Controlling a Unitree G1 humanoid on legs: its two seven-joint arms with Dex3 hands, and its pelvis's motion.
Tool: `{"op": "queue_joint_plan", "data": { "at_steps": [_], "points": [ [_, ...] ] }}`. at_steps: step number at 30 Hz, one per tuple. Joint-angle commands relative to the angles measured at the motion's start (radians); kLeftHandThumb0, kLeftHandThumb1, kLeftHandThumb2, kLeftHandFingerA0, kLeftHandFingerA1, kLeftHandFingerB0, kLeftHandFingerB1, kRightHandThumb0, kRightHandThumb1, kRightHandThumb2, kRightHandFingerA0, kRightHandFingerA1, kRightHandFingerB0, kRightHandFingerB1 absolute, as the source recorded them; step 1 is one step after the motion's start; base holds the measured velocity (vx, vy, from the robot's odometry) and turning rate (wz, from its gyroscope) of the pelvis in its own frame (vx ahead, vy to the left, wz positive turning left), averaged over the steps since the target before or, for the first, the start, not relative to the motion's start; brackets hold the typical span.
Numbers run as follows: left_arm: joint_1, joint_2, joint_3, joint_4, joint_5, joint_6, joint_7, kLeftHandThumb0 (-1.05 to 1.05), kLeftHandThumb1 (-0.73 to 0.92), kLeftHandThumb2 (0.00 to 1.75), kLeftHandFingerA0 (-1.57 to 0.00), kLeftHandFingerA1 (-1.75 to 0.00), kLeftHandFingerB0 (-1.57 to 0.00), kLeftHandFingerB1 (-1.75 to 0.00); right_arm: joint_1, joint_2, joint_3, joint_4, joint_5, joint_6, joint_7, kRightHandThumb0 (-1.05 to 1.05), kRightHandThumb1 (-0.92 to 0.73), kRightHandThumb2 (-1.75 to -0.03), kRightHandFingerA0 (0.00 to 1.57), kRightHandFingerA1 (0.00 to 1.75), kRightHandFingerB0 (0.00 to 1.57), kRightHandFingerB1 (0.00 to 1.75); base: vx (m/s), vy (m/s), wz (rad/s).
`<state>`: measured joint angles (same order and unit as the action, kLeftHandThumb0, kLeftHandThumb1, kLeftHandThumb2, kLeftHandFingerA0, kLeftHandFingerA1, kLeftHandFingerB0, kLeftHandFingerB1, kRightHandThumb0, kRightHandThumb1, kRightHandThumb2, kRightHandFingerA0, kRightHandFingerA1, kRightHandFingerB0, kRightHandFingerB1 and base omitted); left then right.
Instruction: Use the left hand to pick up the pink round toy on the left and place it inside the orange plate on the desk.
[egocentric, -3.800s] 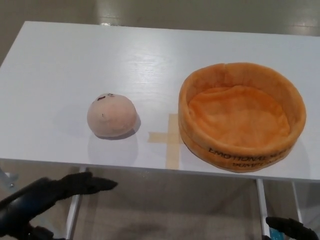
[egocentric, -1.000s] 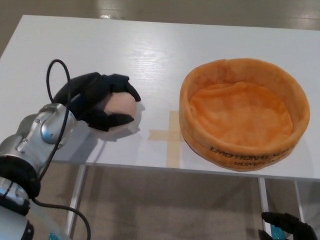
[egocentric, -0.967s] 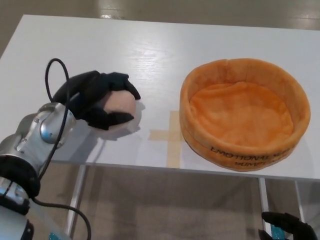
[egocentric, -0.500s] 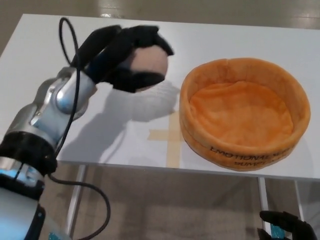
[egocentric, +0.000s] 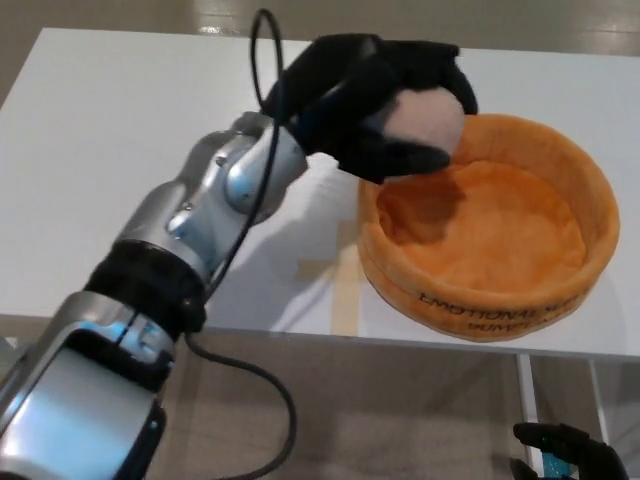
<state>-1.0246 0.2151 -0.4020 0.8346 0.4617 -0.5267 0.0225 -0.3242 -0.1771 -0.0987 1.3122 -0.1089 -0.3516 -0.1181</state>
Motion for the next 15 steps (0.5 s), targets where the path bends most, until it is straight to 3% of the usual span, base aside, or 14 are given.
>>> {"op": "queue_joint_plan", "data": {
  "at_steps": [1,5,6,7,8,11,12,15],
  "points": [
    [-0.022,-0.045,-0.050,0.013,0.077,0.073,-0.009,-0.15,0.71,0.66,-0.85,-1.51,-0.90,-0.72,0.001,0.001,0.005,0.008,-0.007,0.023,0.003,-0.32,-0.61,-0.58,0.70,0.67,0.59,0.52,0.00,0.000,0.00],
    [-0.018,-0.061,-0.057,0.007,0.054,0.105,-0.080,-0.12,0.68,0.60,-0.85,-1.37,-0.82,-0.52,-0.001,0.004,0.006,0.006,-0.003,0.027,0.001,-0.31,-0.61,-0.58,0.70,0.66,0.60,0.52,0.00,0.000,0.00],
    [-0.020,-0.064,-0.067,0.014,0.044,0.123,-0.141,-0.56,0.54,0.56,-0.18,-0.32,-0.21,-0.28,-0.002,0.005,0.008,0.006,-0.003,0.026,0.003,-0.32,-0.61,-0.58,0.70,0.68,0.59,0.52,0.00,0.000,0.00],
    [-0.021,-0.063,-0.076,0.020,0.043,0.129,-0.174,-0.56,0.54,0.56,-0.18,-0.32,-0.21,-0.28,-0.001,0.005,0.008,0.006,-0.003,0.024,0.005,-0.32,-0.61,-0.58,0.70,0.68,0.59,0.52,0.00,0.000,0.00],
    [-0.024,-0.062,-0.093,0.024,0.052,0.147,-0.217,-0.81,0.50,0.84,0.00,-0.06,-0.09,-0.22,0.000,0.006,0.007,0.006,-0.001,0.024,0.007,-0.33,-0.60,-0.57,0.71,0.68,0.59,0.52,0.00,0.000,0.00],
    [-0.021,-0.062,-0.119,0.014,0.086,0.173,-0.210,-0.94,0.58,0.95,0.00,0.00,-0.08,-0.15,0.001,0.007,0.004,0.006,0.003,0.024,0.012,-0.33,-0.61,-0.58,0.69,0.68,0.59,0.52,0.00,0.000,0.00],
    [-0.021,-0.065,-0.129,0.014,0.101,0.174,-0.185,-1.02,0.69,1.06,0.00,0.00,-0.06,-0.12,-0.002,0.005,0.009,0.007,-0.002,0.030,0.011,-0.33,-0.61,-0.58,0.70,0.69,0.58,0.50,0.00,0.000,0.00],
    [-0.022,-0.062,-0.142,0.001,0.112,0.187,-0.178,-1.03,0.72,1.08,0.00,0.00,-0.06,-0.10,-0.003,0.004,0.011,0.007,-0.004,0.033,0.007,-0.33,-0.60,-0.57,0.72,0.69,0.59,0.50,0.00,0.000,0.00]
  ]
}}
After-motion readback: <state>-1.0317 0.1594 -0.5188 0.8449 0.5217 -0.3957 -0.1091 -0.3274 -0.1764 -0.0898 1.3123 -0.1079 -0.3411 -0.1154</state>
